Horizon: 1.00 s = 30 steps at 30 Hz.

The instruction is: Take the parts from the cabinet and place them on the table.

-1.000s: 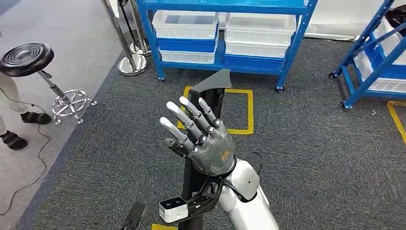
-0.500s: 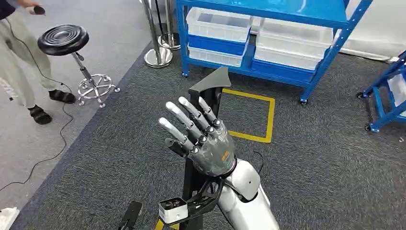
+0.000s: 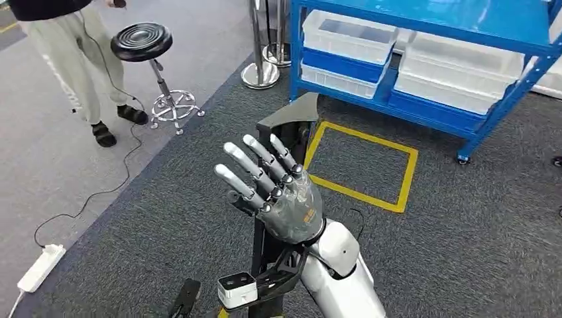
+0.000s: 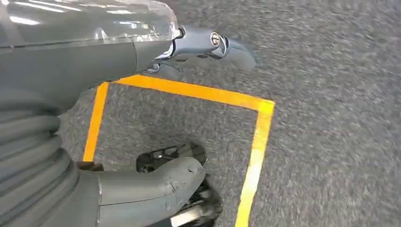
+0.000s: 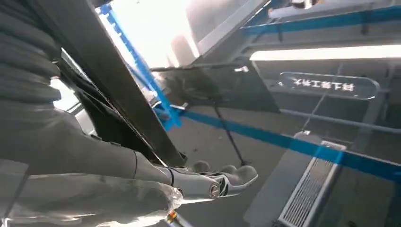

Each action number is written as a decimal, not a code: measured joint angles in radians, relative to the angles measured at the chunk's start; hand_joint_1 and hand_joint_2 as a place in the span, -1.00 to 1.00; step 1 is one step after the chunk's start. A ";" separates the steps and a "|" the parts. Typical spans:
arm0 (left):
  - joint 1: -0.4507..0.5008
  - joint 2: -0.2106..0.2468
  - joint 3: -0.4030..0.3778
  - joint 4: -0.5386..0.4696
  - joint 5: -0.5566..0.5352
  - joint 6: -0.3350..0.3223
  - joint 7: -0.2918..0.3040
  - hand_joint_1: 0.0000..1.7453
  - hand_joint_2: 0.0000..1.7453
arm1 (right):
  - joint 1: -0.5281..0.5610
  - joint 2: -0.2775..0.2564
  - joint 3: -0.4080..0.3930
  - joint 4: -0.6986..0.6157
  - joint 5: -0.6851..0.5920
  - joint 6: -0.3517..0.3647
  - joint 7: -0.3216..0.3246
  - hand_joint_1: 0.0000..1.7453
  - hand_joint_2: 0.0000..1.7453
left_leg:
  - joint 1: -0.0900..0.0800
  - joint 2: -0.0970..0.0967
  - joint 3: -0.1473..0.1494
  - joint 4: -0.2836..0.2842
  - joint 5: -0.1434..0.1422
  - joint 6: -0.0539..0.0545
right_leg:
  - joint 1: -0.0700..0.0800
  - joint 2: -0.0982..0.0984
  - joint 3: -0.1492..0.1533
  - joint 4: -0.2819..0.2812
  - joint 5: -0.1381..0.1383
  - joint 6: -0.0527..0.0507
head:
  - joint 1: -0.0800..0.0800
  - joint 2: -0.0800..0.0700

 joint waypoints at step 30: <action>-0.010 -0.008 0.002 0.000 -0.005 0.003 -0.003 -1.00 1.00 | -0.019 0.006 0.000 0.002 0.000 0.000 -0.007 -1.00 1.00 | -0.001 0.000 -0.036 0.030 0.006 0.001 | 0.004 0.010 0.012 -0.010 0.002 -0.007 | -0.007 0.000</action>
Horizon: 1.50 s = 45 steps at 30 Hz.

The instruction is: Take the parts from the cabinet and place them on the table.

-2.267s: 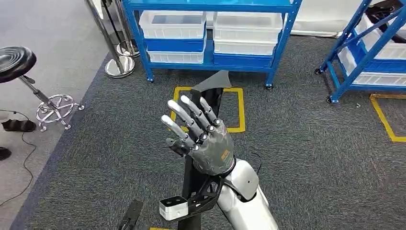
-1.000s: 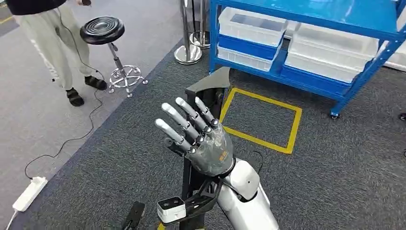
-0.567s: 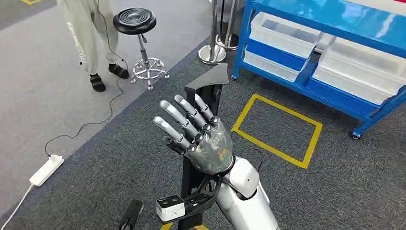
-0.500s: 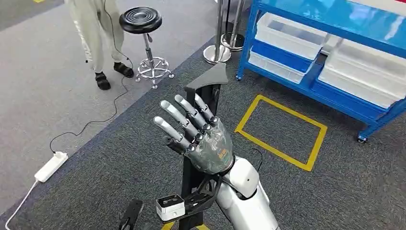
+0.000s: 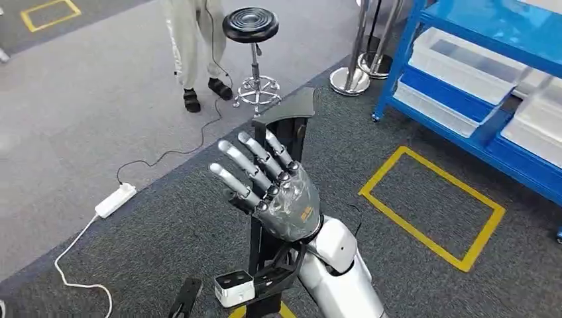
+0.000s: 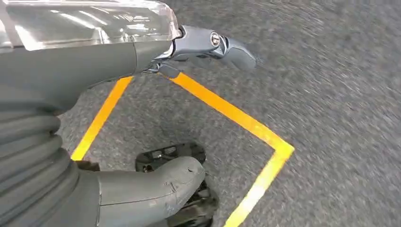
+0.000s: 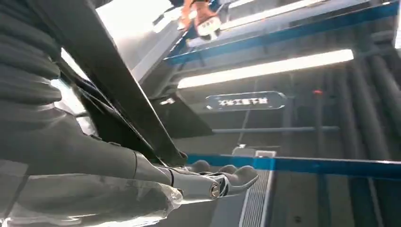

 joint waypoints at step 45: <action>0.005 0.002 0.009 0.000 0.001 0.003 -0.009 -1.00 1.00 | -0.002 -0.008 -0.014 -0.042 0.040 -0.002 0.029 -1.00 1.00 | -0.018 -0.040 0.152 -0.295 0.115 0.074 | 0.005 0.045 -0.140 0.316 -0.149 0.039 | -0.001 0.000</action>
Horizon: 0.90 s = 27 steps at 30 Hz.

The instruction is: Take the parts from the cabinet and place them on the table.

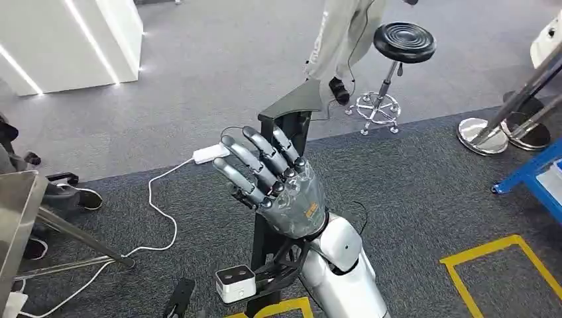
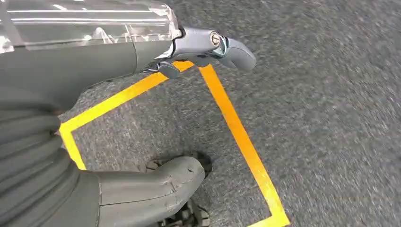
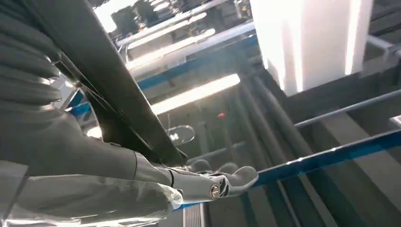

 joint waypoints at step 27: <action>0.001 -0.006 0.003 0.000 0.008 0.002 -0.006 -1.00 1.00 | -0.097 -0.059 0.002 -0.077 0.020 0.000 0.139 -1.00 1.00 | -0.002 0.052 -0.007 0.004 0.002 0.002 | 0.002 -0.024 0.118 -0.220 0.081 0.001 | 0.000 0.000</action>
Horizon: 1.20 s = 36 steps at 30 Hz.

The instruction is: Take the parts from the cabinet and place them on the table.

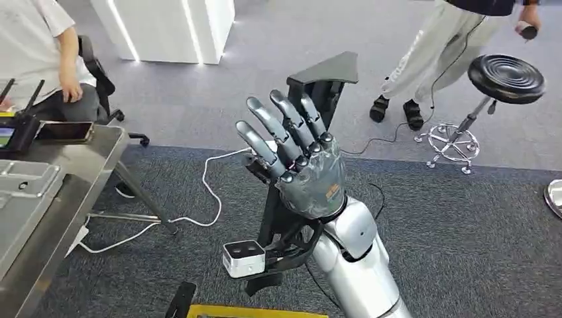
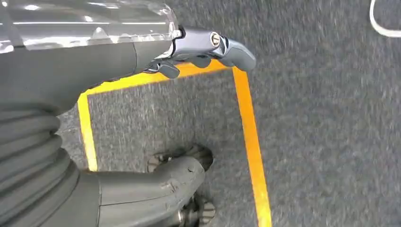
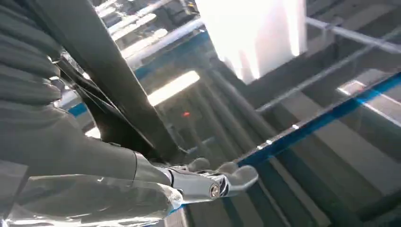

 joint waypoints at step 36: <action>0.007 0.032 0.013 0.000 -0.014 -0.002 0.008 -1.00 1.00 | 0.101 0.008 -0.030 -0.038 -0.027 0.000 -0.111 -1.00 1.00 | 0.000 -0.071 0.000 0.017 -0.010 0.001 | -0.001 0.026 -0.094 0.141 0.002 0.005 | 0.000 0.000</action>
